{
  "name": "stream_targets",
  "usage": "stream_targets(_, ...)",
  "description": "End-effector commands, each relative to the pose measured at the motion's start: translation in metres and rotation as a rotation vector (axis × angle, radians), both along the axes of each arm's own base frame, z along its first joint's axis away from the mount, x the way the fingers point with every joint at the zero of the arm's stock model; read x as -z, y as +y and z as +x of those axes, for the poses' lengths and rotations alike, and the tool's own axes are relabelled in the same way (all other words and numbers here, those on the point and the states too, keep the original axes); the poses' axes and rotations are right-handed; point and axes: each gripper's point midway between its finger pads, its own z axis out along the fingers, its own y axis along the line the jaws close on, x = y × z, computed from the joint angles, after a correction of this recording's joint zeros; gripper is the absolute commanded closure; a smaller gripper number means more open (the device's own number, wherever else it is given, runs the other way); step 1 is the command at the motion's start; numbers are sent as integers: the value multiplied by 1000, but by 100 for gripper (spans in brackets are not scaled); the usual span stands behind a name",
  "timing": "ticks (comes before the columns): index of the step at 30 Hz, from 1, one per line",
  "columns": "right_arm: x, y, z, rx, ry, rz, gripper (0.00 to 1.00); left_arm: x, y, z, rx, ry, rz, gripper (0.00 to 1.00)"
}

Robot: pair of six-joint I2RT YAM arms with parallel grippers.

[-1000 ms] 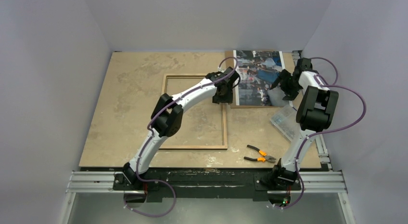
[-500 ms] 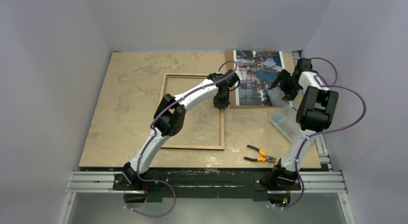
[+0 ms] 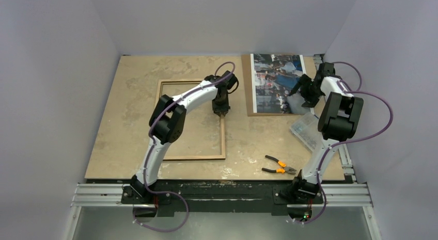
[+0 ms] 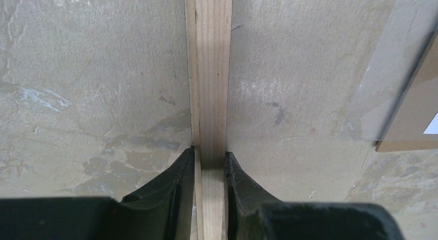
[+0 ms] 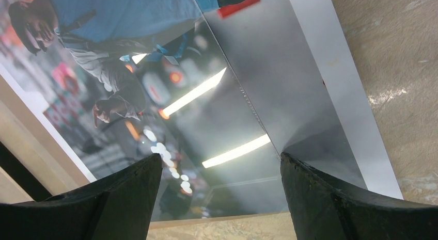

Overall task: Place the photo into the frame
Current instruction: Move the photo frame to the center of the board.

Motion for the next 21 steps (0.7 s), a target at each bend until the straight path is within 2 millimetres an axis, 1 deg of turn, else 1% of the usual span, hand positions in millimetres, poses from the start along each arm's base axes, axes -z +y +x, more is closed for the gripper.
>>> stream_targets(1, -12, 8, 0, -28, -37, 15, 17, 9, 10, -7, -39, 36, 27, 100)
stream_targets(3, -13, 8, 0, -28, -38, 13, 17, 6, 12, -7, -45, 27, 33, 100)
stream_targets(4, -14, 8, 0, -28, -40, 12, 17, 4, 13, -6, -48, 17, 37, 98)
stream_targets(7, -17, 8, 0, -24, -44, 10, 17, -8, 18, -1, -49, -30, 47, 76)
stream_targets(10, -19, 6, 0, -12, -47, -4, 17, -26, 25, 6, -52, -99, 63, 51)
stream_targets(12, -22, 5, 1, -8, -55, -8, 17, -36, 30, 10, -61, -151, 81, 32)
stream_targets(13, -23, 4, 2, -5, -58, -9, 17, -42, 32, 11, -64, -174, 87, 25)
stream_targets(14, -24, 4, 3, -2, -59, -11, 17, -44, 35, 12, -68, -190, 100, 19)
stream_targets(17, -27, 2, 4, 1, -65, -27, 17, -55, 30, 17, -44, -245, 98, 9)
stream_targets(19, -30, 0, 4, 2, -68, -43, 16, -64, 23, 20, -18, -289, 84, 6)
stream_targets(21, -30, -1, 4, 3, -67, -58, 16, -73, 11, 23, 16, -327, 38, 3)
